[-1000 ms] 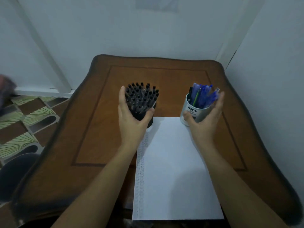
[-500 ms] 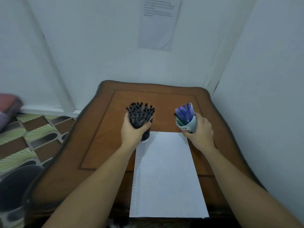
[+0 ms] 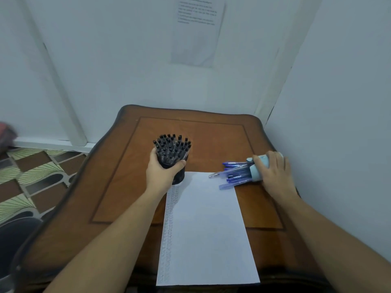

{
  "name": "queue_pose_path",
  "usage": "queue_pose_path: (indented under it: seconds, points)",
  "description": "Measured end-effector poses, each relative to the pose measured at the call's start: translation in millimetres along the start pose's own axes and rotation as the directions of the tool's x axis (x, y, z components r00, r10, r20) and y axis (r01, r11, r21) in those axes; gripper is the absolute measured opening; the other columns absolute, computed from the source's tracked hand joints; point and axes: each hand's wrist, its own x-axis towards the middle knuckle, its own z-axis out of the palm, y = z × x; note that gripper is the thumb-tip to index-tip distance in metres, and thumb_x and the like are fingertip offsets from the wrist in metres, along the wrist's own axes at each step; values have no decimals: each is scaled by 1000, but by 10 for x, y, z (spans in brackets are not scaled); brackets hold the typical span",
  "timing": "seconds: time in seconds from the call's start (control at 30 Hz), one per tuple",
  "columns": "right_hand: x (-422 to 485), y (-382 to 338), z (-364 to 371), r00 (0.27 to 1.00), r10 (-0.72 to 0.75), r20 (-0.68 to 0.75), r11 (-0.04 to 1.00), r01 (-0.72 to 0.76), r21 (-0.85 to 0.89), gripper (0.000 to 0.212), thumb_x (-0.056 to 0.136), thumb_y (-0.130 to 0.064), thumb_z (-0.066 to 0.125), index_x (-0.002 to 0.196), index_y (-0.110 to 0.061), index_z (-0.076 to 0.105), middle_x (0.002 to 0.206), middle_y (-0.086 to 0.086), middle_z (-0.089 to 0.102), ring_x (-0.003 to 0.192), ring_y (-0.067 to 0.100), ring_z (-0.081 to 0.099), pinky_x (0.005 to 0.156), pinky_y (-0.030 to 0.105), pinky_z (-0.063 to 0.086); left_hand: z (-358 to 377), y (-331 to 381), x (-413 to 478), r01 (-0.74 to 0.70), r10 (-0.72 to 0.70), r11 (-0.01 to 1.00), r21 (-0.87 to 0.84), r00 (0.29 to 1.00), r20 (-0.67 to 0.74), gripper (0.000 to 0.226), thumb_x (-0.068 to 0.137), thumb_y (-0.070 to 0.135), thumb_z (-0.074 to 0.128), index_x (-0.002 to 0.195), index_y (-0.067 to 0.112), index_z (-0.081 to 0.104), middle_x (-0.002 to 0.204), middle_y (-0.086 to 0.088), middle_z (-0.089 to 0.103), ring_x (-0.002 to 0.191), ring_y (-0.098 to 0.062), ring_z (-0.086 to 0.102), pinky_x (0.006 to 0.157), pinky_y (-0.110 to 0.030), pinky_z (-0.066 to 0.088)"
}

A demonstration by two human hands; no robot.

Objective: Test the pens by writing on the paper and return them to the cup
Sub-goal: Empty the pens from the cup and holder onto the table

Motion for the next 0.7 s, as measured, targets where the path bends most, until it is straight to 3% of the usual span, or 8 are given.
queue_pose_path:
  seconds: [0.13,0.27,0.37,0.43,0.5,0.57,0.63,0.7]
  points:
    - [-104,301,86,999,-40,-5,990,39,-132,84,53,4,84,125,-14,44,118,30,44,111,47,42,96,62,37,3,-8,-4,-9,9,1000,1,1000,-5,82,73,29,84,141,24,38,129,8,54,115,-13,52,93,-28,42]
    - [-171,637,68,998,-19,61,980,31,-198,93,39,4,90,124,-7,54,118,32,45,111,51,42,99,63,30,18,-24,-1,-10,10,1000,-9,1000,-14,83,73,29,83,142,26,37,131,8,54,117,-14,51,95,-29,42]
    - [-76,791,-23,993,94,65,990,-86,-111,89,41,2,90,122,-7,54,114,31,48,108,48,45,95,57,33,21,-41,9,-21,21,1000,-19,1000,-14,83,74,30,84,142,26,37,131,8,53,119,-14,51,96,-30,43]
    - [103,760,-67,958,259,121,960,-270,77,82,51,-6,91,124,-6,52,113,31,52,105,48,50,89,55,38,25,-63,14,-31,31,999,-29,999,-13,83,74,30,84,141,27,37,132,8,53,119,-13,51,97,-30,43]
    - [341,631,-85,865,443,235,771,-502,392,82,64,-16,91,133,-6,47,123,27,54,112,45,53,89,54,47,35,-94,20,-40,39,998,-44,999,-16,82,74,30,84,141,29,37,131,9,54,120,-13,52,96,-29,44]
    - [567,445,-39,715,573,400,383,-665,641,85,71,-20,88,138,-11,37,135,17,53,121,36,53,95,46,49,48,-130,32,-41,40,997,-63,999,-16,82,73,30,84,141,30,37,132,9,54,121,-14,53,99,-32,46]
    - [776,244,72,614,581,534,92,-702,706,82,74,-19,86,137,-15,33,136,11,53,122,31,53,99,42,47,58,-158,45,-41,40,996,-82,999,-10,85,69,35,85,140,32,37,132,11,54,121,-12,53,102,-36,47]
    - [938,46,211,588,545,598,-27,-701,713,81,74,-18,86,136,-17,33,135,8,54,123,29,54,102,43,46,60,-177,61,-38,38,994,-98,999,-4,89,64,42,83,140,33,37,132,11,54,121,-11,54,103,-39,48]
